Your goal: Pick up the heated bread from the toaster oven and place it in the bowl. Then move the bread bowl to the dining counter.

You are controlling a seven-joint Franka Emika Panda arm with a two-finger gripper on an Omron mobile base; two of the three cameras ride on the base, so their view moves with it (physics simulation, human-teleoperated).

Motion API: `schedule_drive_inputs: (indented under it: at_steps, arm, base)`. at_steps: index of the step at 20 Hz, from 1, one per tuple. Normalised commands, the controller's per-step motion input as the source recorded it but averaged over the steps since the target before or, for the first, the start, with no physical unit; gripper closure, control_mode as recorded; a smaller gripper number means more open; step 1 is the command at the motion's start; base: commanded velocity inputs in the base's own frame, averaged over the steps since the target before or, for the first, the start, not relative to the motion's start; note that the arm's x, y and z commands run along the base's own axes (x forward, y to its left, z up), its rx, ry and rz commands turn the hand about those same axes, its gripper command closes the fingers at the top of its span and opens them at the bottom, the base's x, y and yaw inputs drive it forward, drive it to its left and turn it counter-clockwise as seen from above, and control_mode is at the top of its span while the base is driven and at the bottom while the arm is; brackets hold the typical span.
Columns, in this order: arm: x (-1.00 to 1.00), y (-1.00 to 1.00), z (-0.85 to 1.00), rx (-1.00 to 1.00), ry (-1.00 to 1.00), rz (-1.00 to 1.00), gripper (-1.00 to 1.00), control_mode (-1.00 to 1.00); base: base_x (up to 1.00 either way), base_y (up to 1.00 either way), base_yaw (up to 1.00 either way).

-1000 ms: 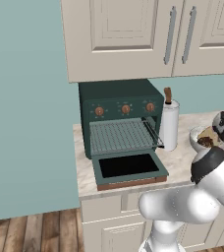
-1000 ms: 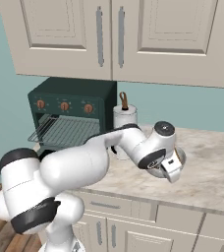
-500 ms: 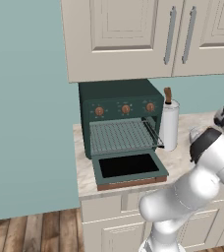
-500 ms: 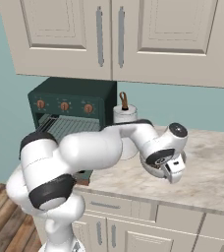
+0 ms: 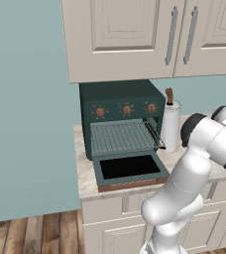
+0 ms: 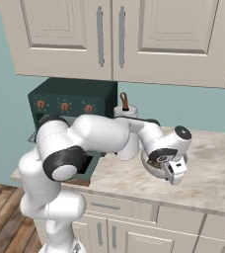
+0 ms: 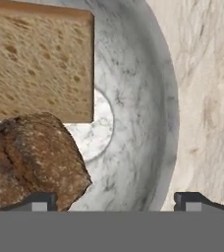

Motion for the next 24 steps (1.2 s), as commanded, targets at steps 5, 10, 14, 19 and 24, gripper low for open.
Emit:
schedule_drive_inputs:
  at_steps: [5, 10, 14, 19, 24]
  arm:
    - [0.00, -0.02, -0.34, 0.01, 0.00, -0.06, -1.00, -1.00]
    - [0.00, 0.00, -0.32, 0.00, 0.00, -0.08, 1.00, -1.00]
    - [0.01, 0.00, -0.06, 0.00, 0.00, -0.02, 1.00, -1.00]
    - [0.01, 0.01, -0.04, 0.00, 0.00, -0.01, 1.00, -1.00]
    - [0.00, 0.04, -0.04, 0.00, 0.00, 0.00, 1.00, -1.00]
  base:
    - [0.00, 0.00, 0.00]
    - [0.00, 0.00, 0.00]
    - [0.00, 0.00, 0.00]
    - [0.00, 0.00, 0.00]
    - [0.00, 0.00, 0.00]
